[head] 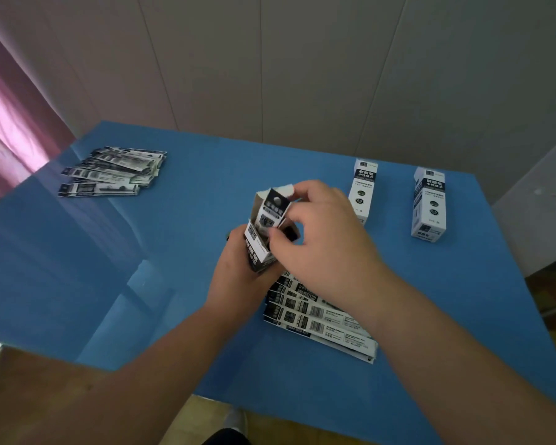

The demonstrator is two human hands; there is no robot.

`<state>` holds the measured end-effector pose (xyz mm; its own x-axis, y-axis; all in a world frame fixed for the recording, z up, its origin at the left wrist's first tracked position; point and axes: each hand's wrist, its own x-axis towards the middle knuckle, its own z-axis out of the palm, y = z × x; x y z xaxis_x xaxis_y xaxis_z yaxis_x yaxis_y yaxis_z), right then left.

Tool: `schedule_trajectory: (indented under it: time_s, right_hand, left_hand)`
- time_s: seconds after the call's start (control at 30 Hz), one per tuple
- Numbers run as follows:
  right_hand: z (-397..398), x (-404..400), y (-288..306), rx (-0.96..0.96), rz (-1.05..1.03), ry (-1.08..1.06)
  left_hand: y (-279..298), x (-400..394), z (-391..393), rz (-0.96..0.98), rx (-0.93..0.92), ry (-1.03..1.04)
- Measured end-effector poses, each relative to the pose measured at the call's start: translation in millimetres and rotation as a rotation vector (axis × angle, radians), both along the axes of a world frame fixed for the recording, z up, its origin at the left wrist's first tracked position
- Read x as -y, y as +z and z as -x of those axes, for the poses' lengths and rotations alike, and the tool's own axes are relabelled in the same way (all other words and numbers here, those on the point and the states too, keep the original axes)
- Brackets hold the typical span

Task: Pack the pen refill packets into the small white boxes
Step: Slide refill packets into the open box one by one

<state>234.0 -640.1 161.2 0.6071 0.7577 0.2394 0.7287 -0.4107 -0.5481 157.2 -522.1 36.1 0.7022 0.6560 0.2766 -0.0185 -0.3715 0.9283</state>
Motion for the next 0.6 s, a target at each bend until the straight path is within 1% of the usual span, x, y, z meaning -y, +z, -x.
schedule_trajectory:
  time_s: [0.07, 0.1, 0.13, 0.2, 0.27, 0.33, 0.43, 0.5, 0.57, 0.6]
  right_hand:
    - [-0.6, -2.3, 0.4, -0.049, 0.149, 0.024]
    - [-2.7, -2.6, 2.3, -0.087, 0.188, 0.038]
    - [-5.0, -2.1, 5.9, -0.132, 0.188, 0.047]
    - [-7.7, 0.0, 16.8, -0.207, 0.100, 0.053]
    - [-9.1, 0.2, 21.7, -0.164, 0.066, 0.040]
    - [-7.7, -3.9, 21.6, -0.103, 0.151, 0.031]
    - [-5.0, -12.6, 22.4, -0.178, 0.341, 0.040]
    - [-6.7, -15.7, 26.8, -0.212, 0.406, 0.049]
    - [-8.7, -13.7, 30.0, -0.179, 0.392, 0.066]
    - [-9.2, -11.5, 31.1, -0.167, 0.350, 0.063]
  left_hand:
    - [1.7, -1.2, -0.9, 0.003, -0.001, -0.032]
    - [3.1, -1.1, -0.8, 0.000, -0.008, -0.035]
    - [4.6, -0.4, -0.4, -0.008, -0.010, -0.033]
    - [6.0, 1.8, 0.9, -0.031, 0.009, -0.033]
    - [9.4, 5.0, 2.5, -0.036, 0.023, -0.019]
    - [12.6, 7.4, 3.6, -0.065, 0.030, -0.012]
    - [14.2, 7.6, 3.0, -0.098, 0.022, -0.006]
    - [15.3, 7.1, 2.2, -0.105, 0.032, -0.015]
    - [13.4, 5.7, 1.5, -0.112, 0.031, -0.025]
    - [11.8, 4.9, 1.5, -0.104, 0.024, -0.016]
